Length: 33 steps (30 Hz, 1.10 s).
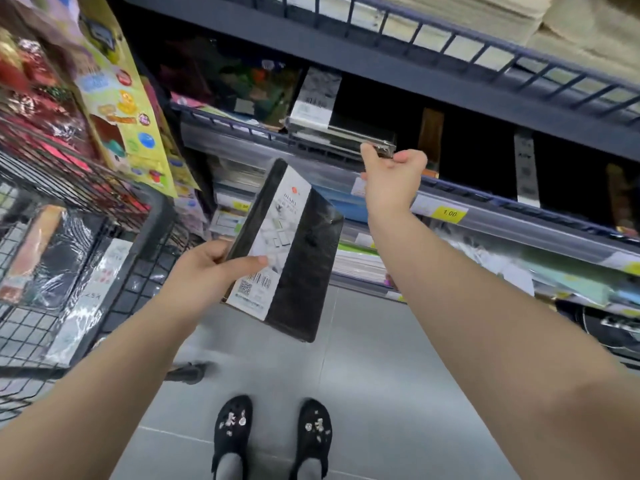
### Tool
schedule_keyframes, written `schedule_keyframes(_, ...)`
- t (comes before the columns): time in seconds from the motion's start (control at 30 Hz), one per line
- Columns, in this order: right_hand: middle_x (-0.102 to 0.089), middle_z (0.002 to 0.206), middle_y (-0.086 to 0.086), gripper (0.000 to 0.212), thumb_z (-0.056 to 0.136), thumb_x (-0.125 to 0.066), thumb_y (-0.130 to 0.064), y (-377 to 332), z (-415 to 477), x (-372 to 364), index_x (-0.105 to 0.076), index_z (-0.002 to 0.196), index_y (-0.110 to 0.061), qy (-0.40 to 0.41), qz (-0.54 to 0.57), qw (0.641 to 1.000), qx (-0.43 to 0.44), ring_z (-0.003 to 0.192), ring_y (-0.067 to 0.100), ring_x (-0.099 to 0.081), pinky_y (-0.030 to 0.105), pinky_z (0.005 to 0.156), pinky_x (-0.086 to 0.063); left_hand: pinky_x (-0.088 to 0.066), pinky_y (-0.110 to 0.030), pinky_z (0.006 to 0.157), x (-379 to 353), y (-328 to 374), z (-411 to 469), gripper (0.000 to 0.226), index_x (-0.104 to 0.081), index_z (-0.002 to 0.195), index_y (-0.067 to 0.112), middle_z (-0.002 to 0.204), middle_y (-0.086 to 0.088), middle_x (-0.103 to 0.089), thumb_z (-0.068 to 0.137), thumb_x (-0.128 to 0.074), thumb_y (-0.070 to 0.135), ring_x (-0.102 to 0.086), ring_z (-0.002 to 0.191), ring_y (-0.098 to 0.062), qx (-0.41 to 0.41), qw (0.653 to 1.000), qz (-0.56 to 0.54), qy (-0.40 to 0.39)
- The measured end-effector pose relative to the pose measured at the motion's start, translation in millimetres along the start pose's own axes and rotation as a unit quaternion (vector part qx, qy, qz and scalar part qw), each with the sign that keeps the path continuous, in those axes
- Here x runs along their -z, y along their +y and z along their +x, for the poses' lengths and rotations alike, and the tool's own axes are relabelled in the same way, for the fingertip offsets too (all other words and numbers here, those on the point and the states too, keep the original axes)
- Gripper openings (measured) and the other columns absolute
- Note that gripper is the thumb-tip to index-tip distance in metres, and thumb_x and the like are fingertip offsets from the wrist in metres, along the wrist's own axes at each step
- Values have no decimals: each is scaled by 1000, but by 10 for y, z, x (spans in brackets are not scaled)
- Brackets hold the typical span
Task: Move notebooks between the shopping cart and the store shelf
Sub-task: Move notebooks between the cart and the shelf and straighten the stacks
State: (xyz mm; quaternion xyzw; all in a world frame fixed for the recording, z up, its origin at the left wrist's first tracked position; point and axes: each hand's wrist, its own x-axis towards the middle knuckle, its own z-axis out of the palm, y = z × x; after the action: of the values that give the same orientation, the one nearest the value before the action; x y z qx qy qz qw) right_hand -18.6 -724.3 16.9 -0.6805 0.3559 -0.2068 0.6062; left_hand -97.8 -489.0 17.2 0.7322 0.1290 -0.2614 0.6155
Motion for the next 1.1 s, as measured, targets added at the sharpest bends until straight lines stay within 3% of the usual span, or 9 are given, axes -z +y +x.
schedule_keyframes(0.17, -37, 69, -2, 45, 82, -67, -46, -24, 30, 8, -30, 76, -20, -32, -87, 995, -47, 68, 23, -46, 36, 64, -43, -45, -29, 71, 82, -21, -43, 38, -64, 84, -6, 80, -14, -69, 68, -82, 23, -60, 77, -23, -18, 999, -31, -18)
schedule_keyframes(0.3, -32, 68, -2, 48, 81, -69, -44, -14, -154, 138, -26, 70, -24, -75, -118, 989, -44, 64, 20, -36, 40, 70, -43, -50, -44, 90, 140, -9, -173, 54, -63, 98, -9, 96, -21, -72, 60, -85, 23, -67, 87, -29, -14, 997, -61, -38)
schedule_keyframes(0.43, -54, 98, 0, 48, 75, -71, -54, 32, -570, 420, -46, 96, -18, -170, -136, 971, -103, 90, 16, -55, 32, 86, -46, -56, -26, 65, 142, 29, -394, 11, -72, 81, 13, 83, -5, -76, 73, -69, 20, -71, 71, -15, -8, 992, -114, -46)
schedule_keyframes(0.53, -64, 106, -2, 56, 72, -64, -66, -34, -882, 627, -56, 101, -18, -281, -139, 938, -149, 98, 12, -62, 33, 92, -49, -54, -21, 54, 97, 127, -509, 10, -66, 88, 11, 78, 0, -75, 82, -65, 19, -70, 66, -11, -7, 990, -132, -42)
schedule_keyframes(0.63, -72, 92, -11, 13, 88, -63, -36, -170, -1115, 781, -63, 93, -24, -369, -77, 913, -158, 80, 3, -68, 20, 75, -56, -56, -33, 68, 66, 292, -531, 32, -66, 98, 7, 84, -4, -75, 76, -74, 29, -70, 71, -18, -7, 991, -130, -33)
schedule_keyframes(0.73, -70, 93, -11, 18, 89, -63, -30, -309, -1281, 897, -58, 107, -29, -423, -95, 890, -142, 70, 8, -66, 21, 54, -51, -54, -35, 74, 35, 434, -517, 27, -67, 98, 14, 89, -2, -76, 79, -68, 33, -71, 77, -15, -12, 991, -132, -30)
schedule_keyframes(0.9, -69, 82, -1, 16, 94, -55, -28, -398, -1234, 964, -53, 108, -21, -395, -44, 905, -149, 58, 13, -63, 17, 40, -37, -50, -42, 90, -57, 576, -351, 38, -64, 110, 8, 97, -3, -75, 91, -57, 40, -71, 87, -17, 2, 994, -98, -42)
schedule_keyframes(1.03, -61, 82, 3, 16, 95, -54, -26, -422, -1016, 904, -54, 108, -16, -349, 9, 926, -146, 55, 6, -62, 15, 41, -37, -54, -35, 80, -158, 702, -44, 39, -64, 101, 24, 97, 4, -72, 97, -37, 53, -67, 93, -17, 23, 995, -96, -24)
schedule_keyframes(1.1, -61, 93, 7, 26, 94, -56, -28, -445, -849, 837, -53, 114, -12, -320, 18, 934, -155, 57, 6, -63, 15, 41, -35, -50, -35, 82, -178, 732, 177, 44, -56, 121, 23, 107, 4, -65, 100, -29, 49, -62, 100, -19, 34, 993, -113, 3)
